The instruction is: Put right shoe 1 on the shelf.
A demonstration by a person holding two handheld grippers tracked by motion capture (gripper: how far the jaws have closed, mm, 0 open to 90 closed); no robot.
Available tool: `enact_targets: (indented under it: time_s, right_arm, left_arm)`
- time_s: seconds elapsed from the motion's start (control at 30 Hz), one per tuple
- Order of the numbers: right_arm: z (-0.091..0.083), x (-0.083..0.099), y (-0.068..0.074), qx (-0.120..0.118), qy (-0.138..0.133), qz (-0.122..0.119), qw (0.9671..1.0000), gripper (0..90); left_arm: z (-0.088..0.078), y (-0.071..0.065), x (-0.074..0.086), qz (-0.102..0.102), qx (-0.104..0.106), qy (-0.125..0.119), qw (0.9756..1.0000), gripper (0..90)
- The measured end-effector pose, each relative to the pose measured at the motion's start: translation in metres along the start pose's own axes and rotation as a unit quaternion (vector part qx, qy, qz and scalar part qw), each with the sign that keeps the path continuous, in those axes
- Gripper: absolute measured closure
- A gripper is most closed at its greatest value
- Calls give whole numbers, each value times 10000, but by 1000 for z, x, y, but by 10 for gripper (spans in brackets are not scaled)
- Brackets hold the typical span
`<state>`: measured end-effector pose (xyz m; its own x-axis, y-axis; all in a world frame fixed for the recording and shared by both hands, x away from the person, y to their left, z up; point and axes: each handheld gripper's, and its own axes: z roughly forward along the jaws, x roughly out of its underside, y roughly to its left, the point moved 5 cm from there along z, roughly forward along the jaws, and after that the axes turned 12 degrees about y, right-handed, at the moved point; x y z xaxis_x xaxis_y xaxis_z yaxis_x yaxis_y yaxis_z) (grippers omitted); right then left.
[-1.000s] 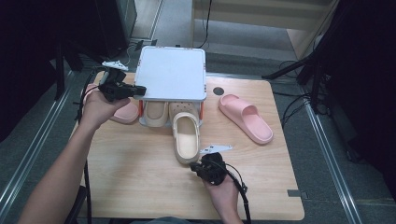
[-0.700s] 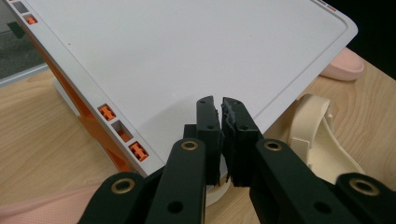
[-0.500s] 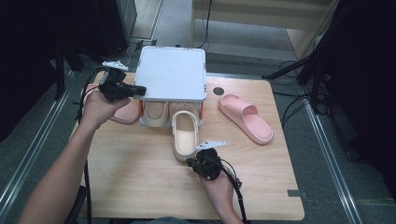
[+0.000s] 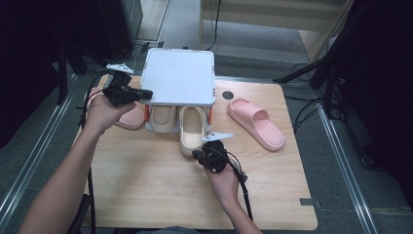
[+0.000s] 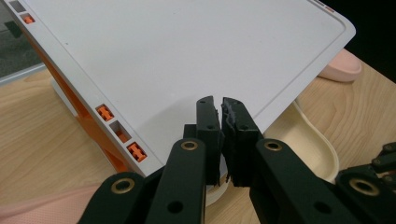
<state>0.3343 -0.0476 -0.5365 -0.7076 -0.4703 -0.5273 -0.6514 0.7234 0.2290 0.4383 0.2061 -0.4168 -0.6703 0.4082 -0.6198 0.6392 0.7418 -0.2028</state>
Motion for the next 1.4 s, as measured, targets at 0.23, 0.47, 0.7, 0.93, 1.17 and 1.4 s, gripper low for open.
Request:
enact_targets:
  time_s: [0.23,0.47,0.7,0.93,1.17,1.4]
  right_arm:
    - [8,-23,-9,183,-98,-8,9998,900]
    - [18,-39,-20,258,-203,154,9993,900]
    - [26,-49,-28,273,-323,296,9987,900]
    - [24,-43,-26,45,-284,313,9991,900]
    - [-14,-18,-20,-190,-297,101,9993,804]
    - [-58,4,-25,-512,-426,-129,9977,588]
  left_arm:
    - [0,0,0,-18,9,-3,10000,857]
    - [0,-1,0,-16,-14,-5,10000,856]
    - [1,-2,0,19,-12,-12,10000,852]
    - [-1,0,0,-33,161,-1,9999,824]
    - [-9,0,1,-189,-14,114,9998,668]
    - [-24,4,8,-393,-107,28,9992,555]
